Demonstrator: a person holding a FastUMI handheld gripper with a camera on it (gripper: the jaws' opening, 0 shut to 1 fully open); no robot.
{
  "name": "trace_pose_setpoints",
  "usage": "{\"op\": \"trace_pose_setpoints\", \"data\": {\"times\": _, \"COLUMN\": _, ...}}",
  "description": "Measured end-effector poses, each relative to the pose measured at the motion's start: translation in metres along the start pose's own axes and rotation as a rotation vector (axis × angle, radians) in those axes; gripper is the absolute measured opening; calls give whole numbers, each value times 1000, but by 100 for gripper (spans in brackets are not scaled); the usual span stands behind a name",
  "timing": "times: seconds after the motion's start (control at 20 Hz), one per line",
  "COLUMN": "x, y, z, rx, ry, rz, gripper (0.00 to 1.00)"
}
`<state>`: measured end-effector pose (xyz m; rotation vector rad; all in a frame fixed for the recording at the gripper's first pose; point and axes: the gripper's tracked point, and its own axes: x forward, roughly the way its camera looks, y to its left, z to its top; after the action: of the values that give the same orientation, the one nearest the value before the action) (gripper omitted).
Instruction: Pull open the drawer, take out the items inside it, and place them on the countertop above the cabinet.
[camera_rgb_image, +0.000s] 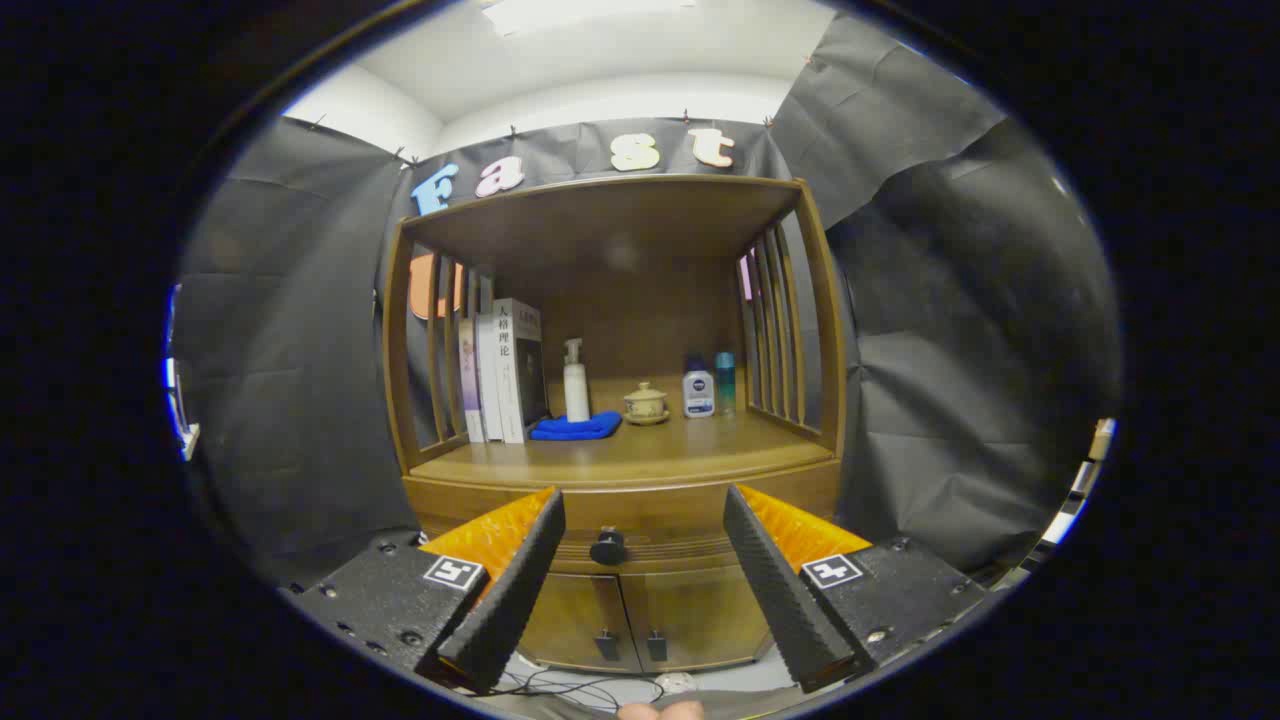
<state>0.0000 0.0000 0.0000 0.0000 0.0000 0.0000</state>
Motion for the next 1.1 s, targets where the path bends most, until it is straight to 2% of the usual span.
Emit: {"op": "trace_pose_setpoints", "data": {"times": 1.1, "x": 2, "y": -3, "z": -10, "rx": 3, "ry": 20, "rz": -13, "gripper": 100}}
